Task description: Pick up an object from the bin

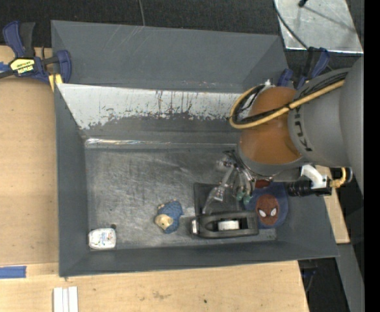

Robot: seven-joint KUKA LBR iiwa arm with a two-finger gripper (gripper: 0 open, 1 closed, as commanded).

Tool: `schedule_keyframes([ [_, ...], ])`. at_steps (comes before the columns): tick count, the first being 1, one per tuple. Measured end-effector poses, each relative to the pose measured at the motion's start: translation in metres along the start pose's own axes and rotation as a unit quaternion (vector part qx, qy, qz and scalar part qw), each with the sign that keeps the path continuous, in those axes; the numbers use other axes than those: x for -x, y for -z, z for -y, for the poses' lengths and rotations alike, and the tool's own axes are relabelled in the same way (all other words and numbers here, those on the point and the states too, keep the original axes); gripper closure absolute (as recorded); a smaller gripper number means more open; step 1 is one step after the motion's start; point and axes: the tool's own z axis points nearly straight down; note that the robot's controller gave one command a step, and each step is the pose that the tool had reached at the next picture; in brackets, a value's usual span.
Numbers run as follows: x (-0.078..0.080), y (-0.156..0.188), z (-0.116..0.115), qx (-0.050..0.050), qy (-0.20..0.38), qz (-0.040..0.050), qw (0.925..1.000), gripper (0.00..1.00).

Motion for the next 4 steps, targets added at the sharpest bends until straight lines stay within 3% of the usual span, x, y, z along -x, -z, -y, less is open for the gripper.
schedule_keyframes([
  [1, 0.001, 0.002, 0.000, 0.000, 0.002, 0.0007, 1.0000, 0.00],
  [2, 0.006, 0.006, -0.001, 0.002, 0.001, 0.0083, 1.0000, 1.00],
  [3, 0.007, 0.029, 0.000, 0.000, 0.002, 0.0016, 1.0000, 1.00],
  [4, 0.008, 0.048, 0.000, 0.000, 0.004, 0.0011, 1.0000, 1.00],
])
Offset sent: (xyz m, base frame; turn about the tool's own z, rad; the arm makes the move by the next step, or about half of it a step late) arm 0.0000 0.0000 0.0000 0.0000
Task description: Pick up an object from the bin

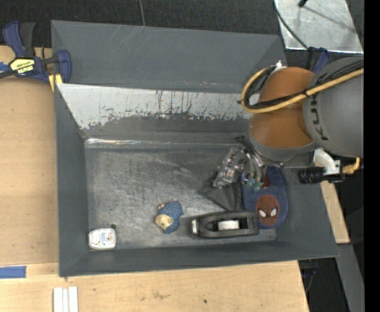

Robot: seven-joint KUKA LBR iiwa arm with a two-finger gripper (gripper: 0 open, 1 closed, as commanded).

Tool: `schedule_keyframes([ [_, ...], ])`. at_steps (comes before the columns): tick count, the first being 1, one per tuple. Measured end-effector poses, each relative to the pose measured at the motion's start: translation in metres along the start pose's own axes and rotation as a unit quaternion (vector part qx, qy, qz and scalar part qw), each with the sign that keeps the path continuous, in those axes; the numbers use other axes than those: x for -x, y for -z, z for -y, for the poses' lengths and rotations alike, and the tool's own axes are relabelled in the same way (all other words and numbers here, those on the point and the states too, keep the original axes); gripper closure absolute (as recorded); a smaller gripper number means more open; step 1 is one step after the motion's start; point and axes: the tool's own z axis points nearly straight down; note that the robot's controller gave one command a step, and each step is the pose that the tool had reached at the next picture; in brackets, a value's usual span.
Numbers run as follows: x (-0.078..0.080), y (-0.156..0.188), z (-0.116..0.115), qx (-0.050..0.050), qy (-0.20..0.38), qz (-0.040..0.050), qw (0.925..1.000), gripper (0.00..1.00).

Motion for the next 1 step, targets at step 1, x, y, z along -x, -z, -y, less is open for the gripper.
schedule_keyframes([
  [1, 0.0020, 0.0561, 0.0002, 0.001, 0.001, 0.0019, 1.0000, 1.00],
])
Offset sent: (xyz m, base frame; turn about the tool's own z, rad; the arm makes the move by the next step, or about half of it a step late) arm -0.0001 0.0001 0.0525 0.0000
